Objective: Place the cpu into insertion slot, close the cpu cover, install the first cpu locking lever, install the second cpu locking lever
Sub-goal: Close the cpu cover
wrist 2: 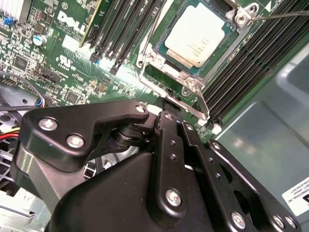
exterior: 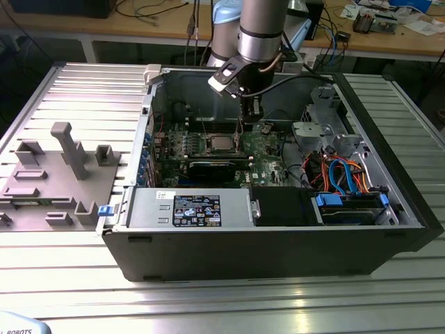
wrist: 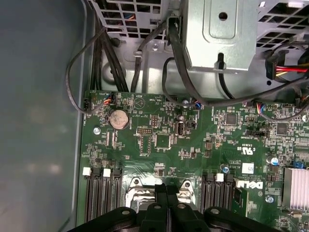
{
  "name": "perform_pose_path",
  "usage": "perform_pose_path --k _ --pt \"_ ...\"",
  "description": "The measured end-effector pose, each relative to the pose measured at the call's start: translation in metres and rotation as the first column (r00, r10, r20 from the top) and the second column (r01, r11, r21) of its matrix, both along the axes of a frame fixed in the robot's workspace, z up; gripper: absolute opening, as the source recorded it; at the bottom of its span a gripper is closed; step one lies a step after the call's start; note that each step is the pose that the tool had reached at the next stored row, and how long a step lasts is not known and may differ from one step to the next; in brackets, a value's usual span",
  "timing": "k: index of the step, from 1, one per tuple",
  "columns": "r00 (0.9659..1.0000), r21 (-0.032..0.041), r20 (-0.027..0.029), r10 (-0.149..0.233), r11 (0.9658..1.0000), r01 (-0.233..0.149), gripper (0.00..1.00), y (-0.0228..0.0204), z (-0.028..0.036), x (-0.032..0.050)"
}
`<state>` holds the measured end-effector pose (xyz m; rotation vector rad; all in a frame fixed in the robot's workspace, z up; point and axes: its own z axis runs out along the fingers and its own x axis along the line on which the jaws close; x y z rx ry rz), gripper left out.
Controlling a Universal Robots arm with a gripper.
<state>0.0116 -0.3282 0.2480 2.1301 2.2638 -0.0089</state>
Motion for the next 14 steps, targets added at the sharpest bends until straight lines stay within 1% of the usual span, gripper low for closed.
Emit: perform_pose_path --k 9,12,14 --pt "1.0000 0.0000 0.0000 0.000 1.0000 0.000 0.11 0.0000 -0.0001 -0.0078" --pt "1.0000 0.0001 0.0001 0.000 1.0000 0.000 0.11 0.0000 -0.0014 -0.0131" --pt "1.0000 0.0000 0.0000 0.000 1.0000 0.000 0.11 0.0000 -0.0034 -0.0178"
